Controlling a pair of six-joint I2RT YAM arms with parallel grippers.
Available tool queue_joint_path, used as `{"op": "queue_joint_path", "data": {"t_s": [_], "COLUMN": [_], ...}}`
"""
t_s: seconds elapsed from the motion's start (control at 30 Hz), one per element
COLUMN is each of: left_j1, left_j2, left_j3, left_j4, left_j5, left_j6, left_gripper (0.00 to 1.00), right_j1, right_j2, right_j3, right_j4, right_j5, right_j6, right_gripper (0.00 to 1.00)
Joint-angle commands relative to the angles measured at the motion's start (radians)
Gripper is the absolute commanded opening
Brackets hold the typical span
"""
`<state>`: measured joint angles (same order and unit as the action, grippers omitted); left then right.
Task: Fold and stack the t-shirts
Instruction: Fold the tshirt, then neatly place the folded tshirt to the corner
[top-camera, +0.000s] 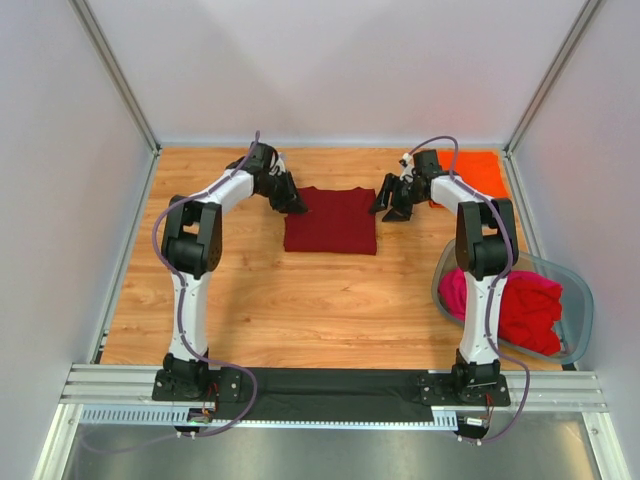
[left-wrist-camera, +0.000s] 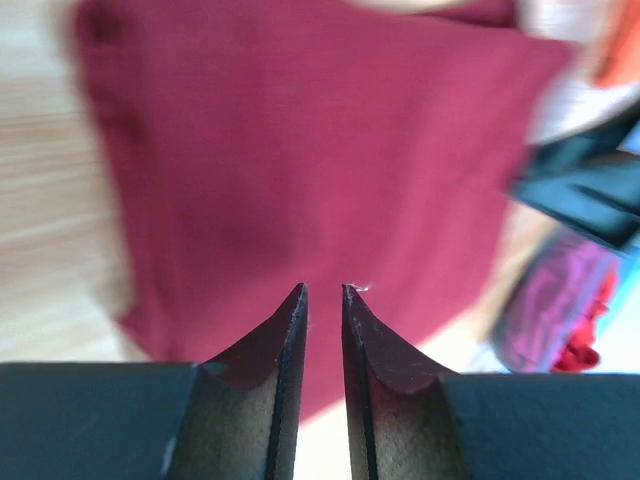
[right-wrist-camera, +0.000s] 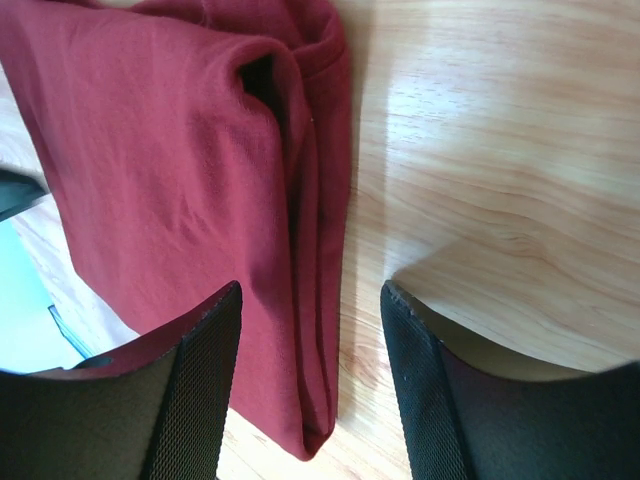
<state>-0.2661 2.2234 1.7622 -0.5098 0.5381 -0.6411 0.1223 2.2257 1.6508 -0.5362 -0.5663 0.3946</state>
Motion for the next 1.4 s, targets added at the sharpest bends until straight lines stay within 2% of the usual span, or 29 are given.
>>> {"op": "queue_joint_path", "data": {"t_s": [0.0,0.2,0.4,0.57,0.7,0.87,1.0,1.2,1.37], "left_j1": [0.031,0.045,0.047,0.042,0.019,-0.027,-0.068,-0.076,-0.076], "left_j2": [0.028,0.053,0.093,0.026,-0.117,-0.205,-0.183,-0.169,-0.146], "left_j3": [0.037,0.069,0.1,0.106,0.007,-0.104,-0.133,-0.256,-0.322], "left_j4": [-0.036,-0.052,-0.078,-0.122,-0.122,-0.087,-0.091,-0.073,-0.085], "left_j5": [-0.027,-0.035,-0.035,-0.084,-0.125,-0.119,-0.081,-0.119,-0.162], "left_j6": [0.049,0.04,0.023,0.023,-0.003,-0.019,-0.017,0.001,0.018], "left_gripper": [0.27,0.27,0.27,0.26,0.26,0.27,0.26,0.25,0.25], "right_j1": [0.013,0.03,0.033,0.019,-0.004,-0.018,-0.018,-0.015,-0.012], "right_j2": [-0.006,0.021,0.046,0.058,0.081,0.185,0.265,0.304,0.35], "right_j3": [-0.043,-0.043,0.0,0.072,0.148,0.291,0.43,0.464,0.523], "right_j4": [0.09,0.157,0.145,0.088,0.067,0.016,-0.042,-0.056,-0.154], "right_j5": [0.016,0.037,0.1,0.151,0.106,-0.033,-0.087,-0.07,-0.05], "right_j6": [-0.022,-0.013,0.006,-0.022,-0.052,-0.086,-0.118,-0.129,-0.123], "right_gripper": [0.6,0.61,0.61,0.63,0.67,0.74,0.77,0.77,0.77]}}
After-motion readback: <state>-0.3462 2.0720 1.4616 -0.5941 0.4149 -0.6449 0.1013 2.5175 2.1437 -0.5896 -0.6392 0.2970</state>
